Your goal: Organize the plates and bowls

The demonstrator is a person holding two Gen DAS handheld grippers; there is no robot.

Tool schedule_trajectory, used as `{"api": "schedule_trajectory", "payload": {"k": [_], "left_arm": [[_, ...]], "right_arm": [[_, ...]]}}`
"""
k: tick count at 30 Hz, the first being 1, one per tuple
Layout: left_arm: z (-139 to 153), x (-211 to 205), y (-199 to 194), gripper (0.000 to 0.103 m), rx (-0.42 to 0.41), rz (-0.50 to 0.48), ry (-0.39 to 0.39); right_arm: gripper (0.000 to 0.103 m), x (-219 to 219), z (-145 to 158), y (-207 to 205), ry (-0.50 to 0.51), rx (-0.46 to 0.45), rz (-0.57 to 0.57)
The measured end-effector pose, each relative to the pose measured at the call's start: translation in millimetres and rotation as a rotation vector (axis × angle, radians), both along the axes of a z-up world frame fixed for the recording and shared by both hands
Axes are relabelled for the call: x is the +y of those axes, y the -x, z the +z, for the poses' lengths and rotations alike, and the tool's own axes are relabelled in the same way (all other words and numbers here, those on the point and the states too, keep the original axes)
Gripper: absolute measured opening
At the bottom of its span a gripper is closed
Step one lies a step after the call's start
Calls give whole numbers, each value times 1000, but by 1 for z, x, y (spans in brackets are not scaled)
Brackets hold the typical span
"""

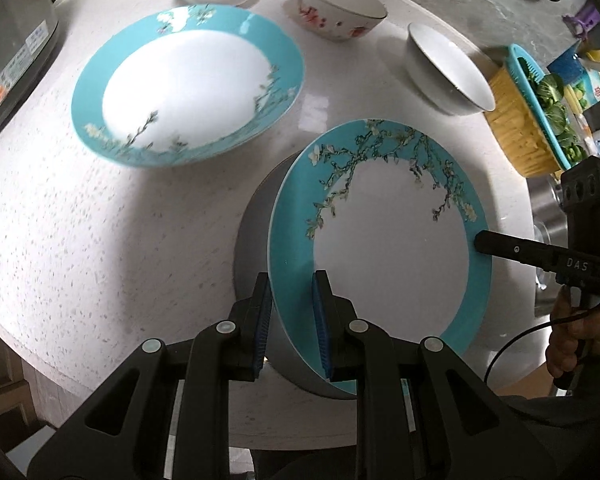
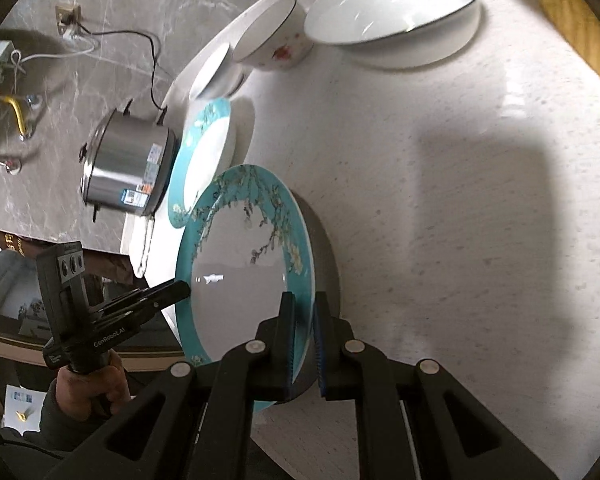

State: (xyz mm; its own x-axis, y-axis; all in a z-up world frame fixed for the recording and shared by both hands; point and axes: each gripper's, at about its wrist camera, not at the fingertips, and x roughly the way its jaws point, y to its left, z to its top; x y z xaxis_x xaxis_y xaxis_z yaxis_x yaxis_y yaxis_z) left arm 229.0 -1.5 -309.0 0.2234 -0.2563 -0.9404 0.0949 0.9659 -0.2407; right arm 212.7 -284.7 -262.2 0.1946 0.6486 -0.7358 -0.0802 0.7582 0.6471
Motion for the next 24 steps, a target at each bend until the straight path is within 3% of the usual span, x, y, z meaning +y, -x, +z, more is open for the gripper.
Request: {"api": "schedule_trajectory", "payload": {"k": [11, 24], "left_arm": [[-23, 5, 10, 18, -9, -25, -36], [-18, -15, 9, 20, -31, -47, -125]], "right_arm": [[13, 17, -7, 6, 130, -37, 36], [18, 48, 7, 10, 358, -128, 118]]}}
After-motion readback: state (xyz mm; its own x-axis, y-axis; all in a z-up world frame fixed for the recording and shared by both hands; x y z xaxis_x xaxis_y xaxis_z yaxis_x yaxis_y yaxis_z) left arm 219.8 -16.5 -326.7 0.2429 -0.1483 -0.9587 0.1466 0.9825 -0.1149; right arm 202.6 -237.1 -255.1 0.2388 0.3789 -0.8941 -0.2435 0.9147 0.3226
